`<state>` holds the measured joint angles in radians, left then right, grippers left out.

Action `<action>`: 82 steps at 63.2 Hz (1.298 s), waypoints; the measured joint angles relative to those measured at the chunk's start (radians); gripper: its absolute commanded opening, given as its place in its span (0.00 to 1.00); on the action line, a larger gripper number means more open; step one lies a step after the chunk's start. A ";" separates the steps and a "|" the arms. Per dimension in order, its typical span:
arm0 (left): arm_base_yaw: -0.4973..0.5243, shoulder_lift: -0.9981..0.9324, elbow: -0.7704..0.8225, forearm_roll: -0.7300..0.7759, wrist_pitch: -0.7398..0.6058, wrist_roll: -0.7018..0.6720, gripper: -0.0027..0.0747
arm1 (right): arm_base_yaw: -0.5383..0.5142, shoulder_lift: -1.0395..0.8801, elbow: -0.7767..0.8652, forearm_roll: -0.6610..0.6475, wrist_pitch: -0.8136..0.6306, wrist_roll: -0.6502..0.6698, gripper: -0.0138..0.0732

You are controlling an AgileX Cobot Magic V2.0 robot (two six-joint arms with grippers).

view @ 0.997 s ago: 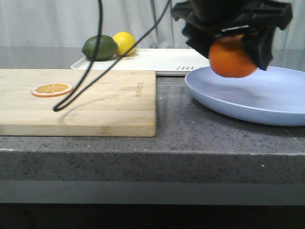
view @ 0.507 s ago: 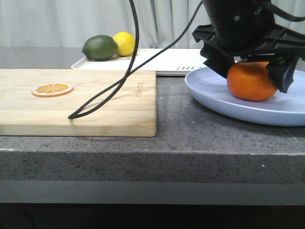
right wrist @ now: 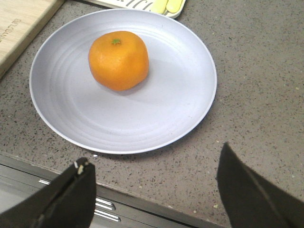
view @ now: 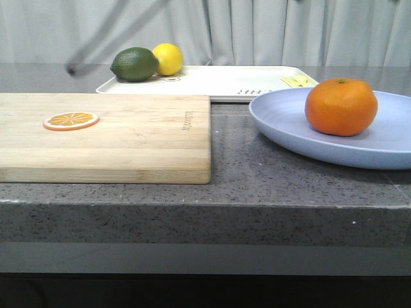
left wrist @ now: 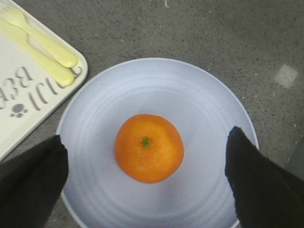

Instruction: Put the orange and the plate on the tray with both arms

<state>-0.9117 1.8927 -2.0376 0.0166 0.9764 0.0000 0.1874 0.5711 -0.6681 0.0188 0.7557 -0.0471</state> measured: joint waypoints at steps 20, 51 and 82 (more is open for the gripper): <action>0.099 -0.334 0.291 0.036 0.002 -0.024 0.88 | 0.000 0.000 0.000 0.000 0.028 0.000 0.78; 0.237 -0.817 0.851 0.036 -0.123 -0.046 0.88 | 0.000 0.000 0.000 0.000 0.046 0.000 0.78; 0.237 -1.158 1.179 0.036 -0.189 -0.046 0.88 | 0.000 0.000 0.023 0.000 0.051 0.002 0.78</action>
<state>-0.6745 0.7346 -0.8585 0.0522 0.7875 -0.0458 0.1874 0.5711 -0.6449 0.0188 0.8070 -0.0451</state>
